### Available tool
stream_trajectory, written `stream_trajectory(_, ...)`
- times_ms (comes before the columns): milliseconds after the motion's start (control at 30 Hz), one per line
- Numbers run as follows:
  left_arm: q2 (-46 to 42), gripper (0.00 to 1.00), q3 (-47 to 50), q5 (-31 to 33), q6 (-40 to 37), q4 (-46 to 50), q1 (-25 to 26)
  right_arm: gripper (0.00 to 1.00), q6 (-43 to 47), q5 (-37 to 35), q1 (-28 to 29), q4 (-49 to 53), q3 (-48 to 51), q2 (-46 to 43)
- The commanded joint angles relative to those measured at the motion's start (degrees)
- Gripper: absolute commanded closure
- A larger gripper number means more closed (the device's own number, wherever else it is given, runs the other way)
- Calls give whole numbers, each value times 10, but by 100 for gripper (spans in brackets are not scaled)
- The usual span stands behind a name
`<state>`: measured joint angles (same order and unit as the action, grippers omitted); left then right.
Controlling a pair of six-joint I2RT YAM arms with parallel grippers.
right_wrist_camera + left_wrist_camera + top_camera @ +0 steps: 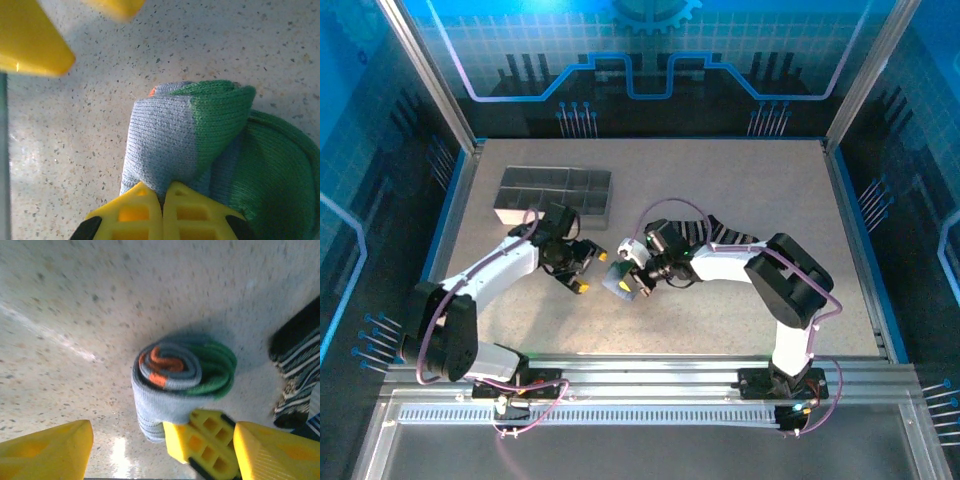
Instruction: Roll the socks
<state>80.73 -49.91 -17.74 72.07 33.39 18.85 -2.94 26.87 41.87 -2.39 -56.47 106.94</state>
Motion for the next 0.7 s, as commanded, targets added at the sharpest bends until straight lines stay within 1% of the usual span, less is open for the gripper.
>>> stream_trajectory(0, 10, 26, 10, -24, 6, -58, 27, 100, -34, 33, -34, 132, 9, 61)
stream_trajectory(133, 47, 25, -2, -15, -2, -63, 51, 100, -48, 71, -58, 154, -16, 88)
stream_trajectory(233, 76, 23, -6, -9, -6, -77, 60, 100, -58, 93, -69, 170, -34, 107)
stream_trajectory(400, 122, 24, -24, 7, -18, -69, 68, 100, -61, 101, -73, 181, -49, 122)
stream_trajectory(467, 138, 26, -27, 17, -23, -59, 74, 100, -62, 103, -75, 180, -52, 125)
stream_trajectory(500, 149, 30, -29, 22, -27, -49, 78, 100, -61, 102, -74, 178, -53, 125)
stream_trajectory(567, 171, 41, -33, 34, -35, -14, 87, 100, -55, 105, -72, 170, -51, 117)
stream_trajectory(600, 182, 49, -32, 40, -38, 4, 91, 98, -48, 102, -69, 160, -46, 105)
stream_trajectory(667, 191, 67, -23, 52, -39, 32, 94, 90, -27, 85, -58, 134, -29, 65)
